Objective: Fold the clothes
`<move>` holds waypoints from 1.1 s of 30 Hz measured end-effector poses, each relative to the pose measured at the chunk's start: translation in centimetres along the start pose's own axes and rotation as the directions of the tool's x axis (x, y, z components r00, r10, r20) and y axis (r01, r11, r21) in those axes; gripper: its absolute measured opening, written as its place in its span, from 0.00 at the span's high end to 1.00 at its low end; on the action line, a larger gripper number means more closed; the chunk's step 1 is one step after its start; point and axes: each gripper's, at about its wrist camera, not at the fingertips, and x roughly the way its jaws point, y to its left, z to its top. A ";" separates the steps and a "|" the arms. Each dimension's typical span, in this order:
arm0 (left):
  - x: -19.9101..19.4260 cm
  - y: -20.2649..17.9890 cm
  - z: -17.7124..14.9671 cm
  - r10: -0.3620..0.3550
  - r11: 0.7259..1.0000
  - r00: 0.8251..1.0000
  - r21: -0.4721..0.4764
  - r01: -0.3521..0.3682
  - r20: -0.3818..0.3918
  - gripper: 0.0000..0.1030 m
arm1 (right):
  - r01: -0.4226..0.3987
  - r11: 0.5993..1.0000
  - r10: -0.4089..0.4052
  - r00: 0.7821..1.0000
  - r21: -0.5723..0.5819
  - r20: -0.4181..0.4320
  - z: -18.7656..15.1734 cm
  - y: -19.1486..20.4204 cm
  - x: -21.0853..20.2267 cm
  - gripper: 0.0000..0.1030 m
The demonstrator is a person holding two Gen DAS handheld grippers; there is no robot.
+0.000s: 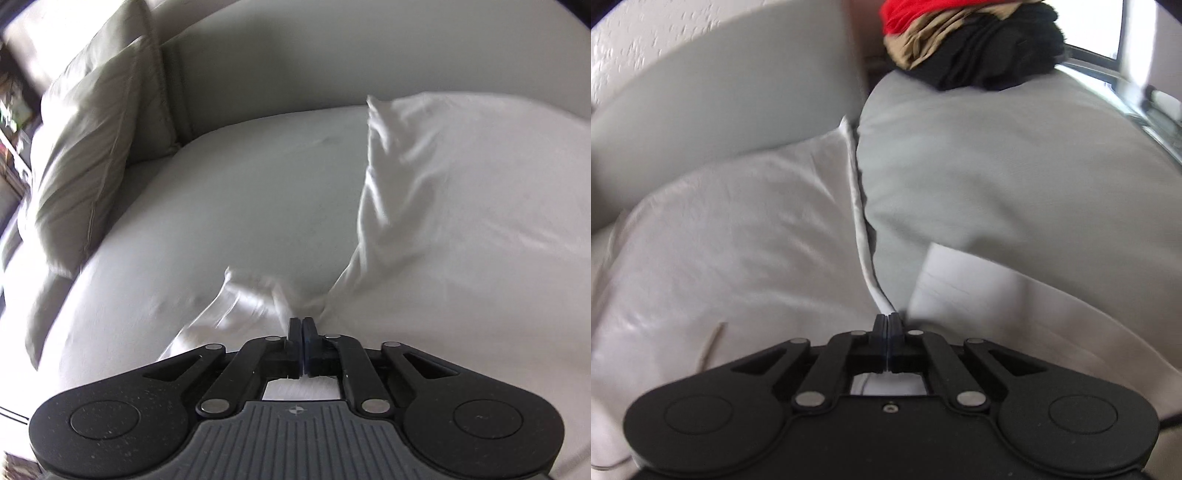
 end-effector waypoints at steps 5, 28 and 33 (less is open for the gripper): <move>-5.2 4.8 -1.5 -0.145 0.985 0.985 -0.083 0.153 0.091 0.91 | -0.123 0.992 0.122 0.991 0.022 0.057 -1.9 -1.3 -8.5 0.90; -14.2 -1.0 -12.0 -0.328 0.942 0.943 0.061 0.331 -0.062 0.64 | -0.273 0.962 0.274 0.960 0.021 -0.061 -12.5 -1.0 -15.5 0.83; -13.9 -2.1 -10.7 -0.302 0.948 0.953 0.097 0.304 -0.034 0.59 | -0.281 0.959 0.275 0.955 -0.038 -0.115 -13.2 1.2 -13.5 0.83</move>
